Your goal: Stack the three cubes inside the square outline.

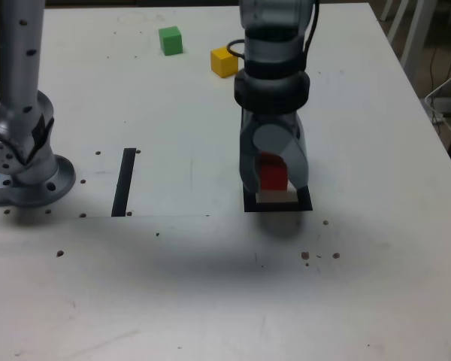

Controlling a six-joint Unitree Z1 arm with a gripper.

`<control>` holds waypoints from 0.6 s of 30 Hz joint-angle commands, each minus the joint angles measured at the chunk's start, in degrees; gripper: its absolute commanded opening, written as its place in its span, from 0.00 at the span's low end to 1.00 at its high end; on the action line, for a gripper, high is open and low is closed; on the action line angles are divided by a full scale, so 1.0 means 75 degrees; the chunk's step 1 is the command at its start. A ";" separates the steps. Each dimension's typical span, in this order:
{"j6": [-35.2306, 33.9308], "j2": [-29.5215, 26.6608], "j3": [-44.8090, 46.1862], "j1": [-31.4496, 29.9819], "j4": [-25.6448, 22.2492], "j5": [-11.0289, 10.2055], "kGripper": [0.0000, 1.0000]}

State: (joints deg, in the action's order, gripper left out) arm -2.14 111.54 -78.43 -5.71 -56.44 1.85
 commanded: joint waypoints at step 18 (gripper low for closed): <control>-0.0011 0.0184 0.0232 0.0236 0.0256 -0.0035 0.31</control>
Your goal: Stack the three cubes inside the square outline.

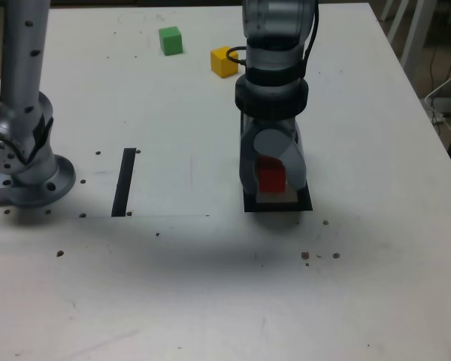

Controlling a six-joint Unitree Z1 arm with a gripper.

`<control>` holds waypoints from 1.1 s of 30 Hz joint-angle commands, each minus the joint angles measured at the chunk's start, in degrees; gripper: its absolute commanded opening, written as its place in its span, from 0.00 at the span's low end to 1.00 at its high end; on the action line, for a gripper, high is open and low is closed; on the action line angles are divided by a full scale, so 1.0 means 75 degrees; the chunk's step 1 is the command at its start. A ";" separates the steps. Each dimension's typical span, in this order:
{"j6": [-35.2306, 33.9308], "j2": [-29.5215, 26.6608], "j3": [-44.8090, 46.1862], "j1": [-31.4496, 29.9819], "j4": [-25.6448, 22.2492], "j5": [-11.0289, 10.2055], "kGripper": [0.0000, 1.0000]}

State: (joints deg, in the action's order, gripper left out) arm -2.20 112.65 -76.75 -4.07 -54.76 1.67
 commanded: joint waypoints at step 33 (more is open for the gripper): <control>0.0201 -0.0563 0.0328 0.0213 0.0148 -0.0144 0.95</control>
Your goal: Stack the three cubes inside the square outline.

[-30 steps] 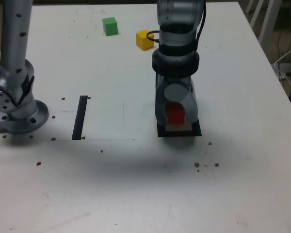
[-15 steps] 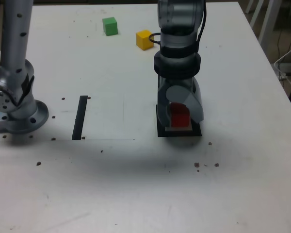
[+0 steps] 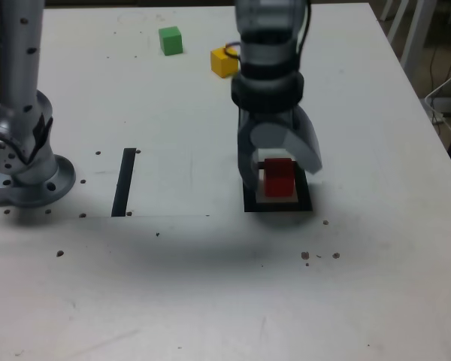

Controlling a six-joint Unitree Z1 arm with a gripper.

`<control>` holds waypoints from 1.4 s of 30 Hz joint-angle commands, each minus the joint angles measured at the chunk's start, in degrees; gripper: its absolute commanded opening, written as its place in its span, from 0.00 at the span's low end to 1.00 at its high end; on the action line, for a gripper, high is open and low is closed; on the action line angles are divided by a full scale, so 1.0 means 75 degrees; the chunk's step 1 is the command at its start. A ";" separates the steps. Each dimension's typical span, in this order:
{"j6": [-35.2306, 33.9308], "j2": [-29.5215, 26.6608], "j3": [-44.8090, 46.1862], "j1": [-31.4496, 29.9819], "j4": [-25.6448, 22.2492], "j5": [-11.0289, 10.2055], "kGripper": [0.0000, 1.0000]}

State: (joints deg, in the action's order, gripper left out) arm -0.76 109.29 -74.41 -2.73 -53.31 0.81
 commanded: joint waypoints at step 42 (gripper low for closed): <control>0.2754 -0.0683 -0.0837 0.4938 -0.1834 -0.0469 0.99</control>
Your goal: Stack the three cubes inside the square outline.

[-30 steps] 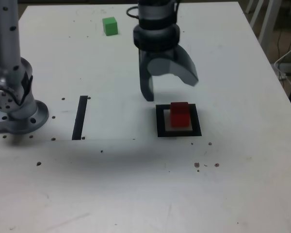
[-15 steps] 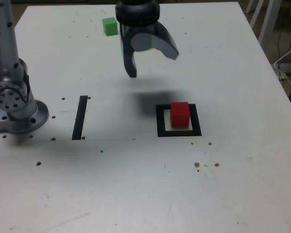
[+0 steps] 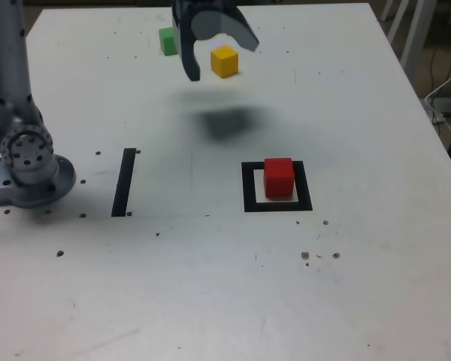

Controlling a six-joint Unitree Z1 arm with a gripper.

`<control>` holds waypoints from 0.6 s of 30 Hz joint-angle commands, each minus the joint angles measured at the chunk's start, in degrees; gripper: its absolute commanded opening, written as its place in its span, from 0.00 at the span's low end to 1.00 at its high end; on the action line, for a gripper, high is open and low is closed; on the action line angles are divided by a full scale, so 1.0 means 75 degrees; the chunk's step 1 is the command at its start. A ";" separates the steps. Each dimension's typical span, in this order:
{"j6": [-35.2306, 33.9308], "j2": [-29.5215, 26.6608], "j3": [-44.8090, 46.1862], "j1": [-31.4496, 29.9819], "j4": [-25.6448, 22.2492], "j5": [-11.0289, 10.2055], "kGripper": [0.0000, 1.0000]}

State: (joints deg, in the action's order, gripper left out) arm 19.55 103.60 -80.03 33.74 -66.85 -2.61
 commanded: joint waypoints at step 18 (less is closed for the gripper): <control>0.0813 0.1688 -0.2010 0.1423 -0.0594 -0.0002 0.99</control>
State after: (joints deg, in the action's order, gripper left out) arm 25.41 115.38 -94.37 43.91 -70.87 -2.72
